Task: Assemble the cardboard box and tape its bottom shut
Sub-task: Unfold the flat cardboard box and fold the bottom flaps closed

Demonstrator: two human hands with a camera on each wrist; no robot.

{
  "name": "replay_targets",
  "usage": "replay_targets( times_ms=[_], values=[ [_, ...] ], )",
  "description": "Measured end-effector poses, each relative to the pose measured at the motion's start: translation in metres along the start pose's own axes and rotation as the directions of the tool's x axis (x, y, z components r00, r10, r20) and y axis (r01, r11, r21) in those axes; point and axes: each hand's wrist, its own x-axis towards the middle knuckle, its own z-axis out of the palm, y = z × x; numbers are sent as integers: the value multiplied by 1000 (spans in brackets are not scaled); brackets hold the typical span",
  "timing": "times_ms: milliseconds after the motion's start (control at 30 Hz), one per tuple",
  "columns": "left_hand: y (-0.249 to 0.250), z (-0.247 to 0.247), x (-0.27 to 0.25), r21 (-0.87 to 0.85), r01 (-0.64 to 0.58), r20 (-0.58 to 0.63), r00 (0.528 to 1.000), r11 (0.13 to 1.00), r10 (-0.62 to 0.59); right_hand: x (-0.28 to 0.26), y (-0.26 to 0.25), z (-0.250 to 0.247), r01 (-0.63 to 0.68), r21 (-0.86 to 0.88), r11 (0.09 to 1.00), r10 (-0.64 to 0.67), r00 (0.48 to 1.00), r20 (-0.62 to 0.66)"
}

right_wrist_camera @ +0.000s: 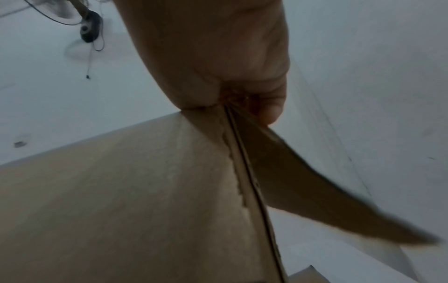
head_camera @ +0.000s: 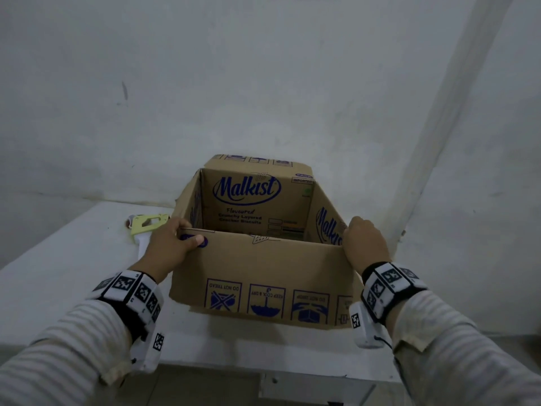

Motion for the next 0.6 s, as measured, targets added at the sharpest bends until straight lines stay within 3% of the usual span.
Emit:
replay_targets(
  times_ms=[100,233,400,600],
  values=[
    [-2,2,-2,-15,18,-9,1000,1000,-18,-14,-16,-3,50,-132,990,-54,998,-24],
    [-4,3,-2,39,37,-26,999,999,-36,-38,-51,5,194,-76,978,-189,980,67],
    [-2,-2,-6,-61,67,17,998,996,-66,-54,-127,25,367,23,930,-365,913,184],
    [-8,-21,-6,29,9,61,998,1000,-11,-62,-218,48,427,95,899,-437,869,230]
  ],
)
